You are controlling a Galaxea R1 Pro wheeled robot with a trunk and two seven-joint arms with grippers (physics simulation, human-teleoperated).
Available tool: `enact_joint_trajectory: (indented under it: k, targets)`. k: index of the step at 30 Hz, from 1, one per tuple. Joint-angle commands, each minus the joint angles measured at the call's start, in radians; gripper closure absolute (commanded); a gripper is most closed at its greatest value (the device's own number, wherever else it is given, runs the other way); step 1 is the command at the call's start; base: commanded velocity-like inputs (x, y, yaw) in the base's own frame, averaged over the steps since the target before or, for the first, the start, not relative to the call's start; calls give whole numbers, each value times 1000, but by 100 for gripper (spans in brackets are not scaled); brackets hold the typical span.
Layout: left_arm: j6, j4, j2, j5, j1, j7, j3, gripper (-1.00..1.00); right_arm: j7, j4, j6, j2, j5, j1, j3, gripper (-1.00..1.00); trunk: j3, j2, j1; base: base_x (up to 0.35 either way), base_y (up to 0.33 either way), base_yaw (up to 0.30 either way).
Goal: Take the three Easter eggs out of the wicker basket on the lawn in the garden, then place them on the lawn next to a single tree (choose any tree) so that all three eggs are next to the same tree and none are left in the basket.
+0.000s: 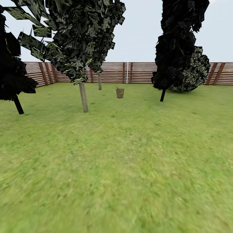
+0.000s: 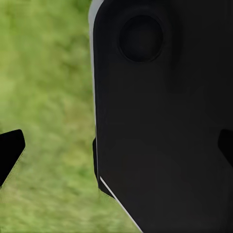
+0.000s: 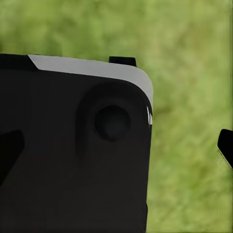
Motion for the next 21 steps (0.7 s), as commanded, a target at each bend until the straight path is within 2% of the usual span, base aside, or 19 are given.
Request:
enact_joint_trajectory:
  k: [1,21]
  targets:
    - [-1,-2,0,0,1,0,0,-100,-1,1,-3,0,5,0,0,-100,-1,0,1,323,0,0]
    - [-1,-2,0,-1,1,0,0,-100,-1,0,-2,1,10,0,2,-100,-1,0,1,323,0,0]
